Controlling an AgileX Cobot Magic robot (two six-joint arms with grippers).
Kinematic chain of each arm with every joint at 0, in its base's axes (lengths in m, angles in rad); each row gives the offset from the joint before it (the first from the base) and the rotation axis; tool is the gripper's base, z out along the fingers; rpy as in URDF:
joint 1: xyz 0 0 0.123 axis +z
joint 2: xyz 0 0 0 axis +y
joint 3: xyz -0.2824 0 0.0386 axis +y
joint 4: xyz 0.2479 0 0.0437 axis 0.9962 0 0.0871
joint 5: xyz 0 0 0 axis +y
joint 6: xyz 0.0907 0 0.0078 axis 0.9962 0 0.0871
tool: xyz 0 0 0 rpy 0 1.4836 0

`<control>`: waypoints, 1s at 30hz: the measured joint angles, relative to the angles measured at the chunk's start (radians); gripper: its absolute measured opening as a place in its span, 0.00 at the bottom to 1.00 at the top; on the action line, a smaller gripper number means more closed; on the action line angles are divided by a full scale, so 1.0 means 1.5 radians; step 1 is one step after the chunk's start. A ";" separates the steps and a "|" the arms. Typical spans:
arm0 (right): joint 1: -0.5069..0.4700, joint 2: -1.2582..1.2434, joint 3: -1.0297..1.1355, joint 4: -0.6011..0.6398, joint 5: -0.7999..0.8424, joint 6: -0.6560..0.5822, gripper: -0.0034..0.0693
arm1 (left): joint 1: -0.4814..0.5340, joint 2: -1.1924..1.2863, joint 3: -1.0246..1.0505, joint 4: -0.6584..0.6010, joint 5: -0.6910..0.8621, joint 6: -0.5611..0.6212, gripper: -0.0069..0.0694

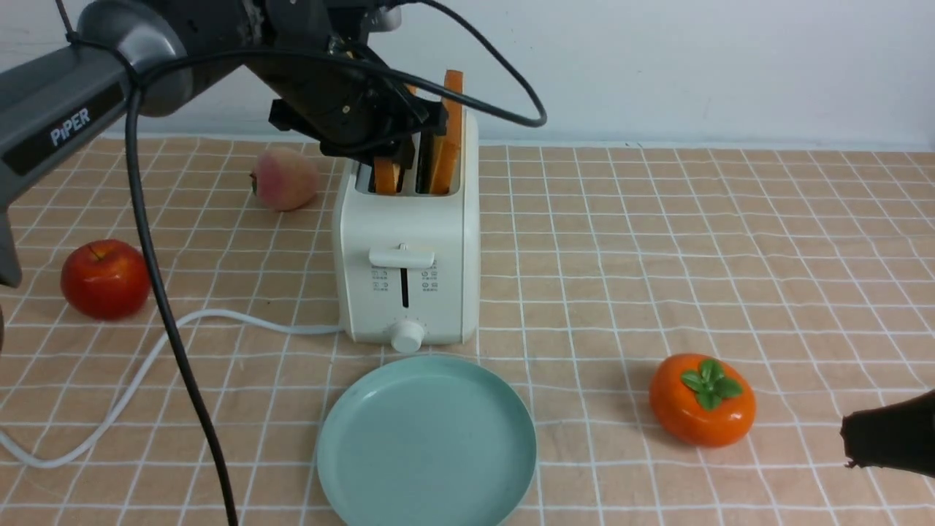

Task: Take toasted bread from bread machine on light coffee tablecloth place on plate.
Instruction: 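Reach for a toast slice standing in the toaster with the left gripper, then place the slice of bread on the plate with the left gripper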

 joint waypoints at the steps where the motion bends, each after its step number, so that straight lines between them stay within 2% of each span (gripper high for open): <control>1: 0.000 0.000 0.000 0.000 0.000 0.000 0.08 | 0.000 -0.009 0.000 0.002 0.002 0.000 0.20; 4: 0.000 0.000 0.000 0.000 0.001 0.000 0.08 | 0.000 -0.044 0.000 0.002 0.005 0.000 0.23; 9: 0.000 0.000 0.000 0.000 0.002 0.000 0.08 | 0.000 -0.143 -0.001 0.000 0.022 0.000 0.23; 15: 0.000 0.000 0.000 0.000 0.002 0.000 0.09 | 0.000 -0.250 -0.004 -0.014 0.147 0.000 0.23; 18: 0.000 0.000 0.000 0.000 0.002 0.000 0.09 | 0.000 -0.295 0.034 -0.054 0.228 0.000 0.23; 20: 0.000 0.000 0.000 0.000 0.003 0.000 0.09 | 0.000 -0.324 0.119 -0.119 0.252 0.004 0.23; 23: 0.000 0.000 0.000 0.000 0.006 0.000 0.09 | 0.000 -0.361 0.258 -0.221 0.229 0.050 0.23; 25: 0.000 0.000 0.000 0.000 0.007 0.000 0.09 | 0.000 -0.382 0.356 -0.287 0.171 0.097 0.23; 26: 0.000 0.000 0.000 0.000 0.008 0.000 0.09 | 0.000 -0.385 0.377 -0.293 0.164 0.101 0.23; 30: 0.000 0.000 0.000 0.000 0.011 0.000 0.09 | 0.000 -0.388 0.551 -0.396 0.015 0.177 0.23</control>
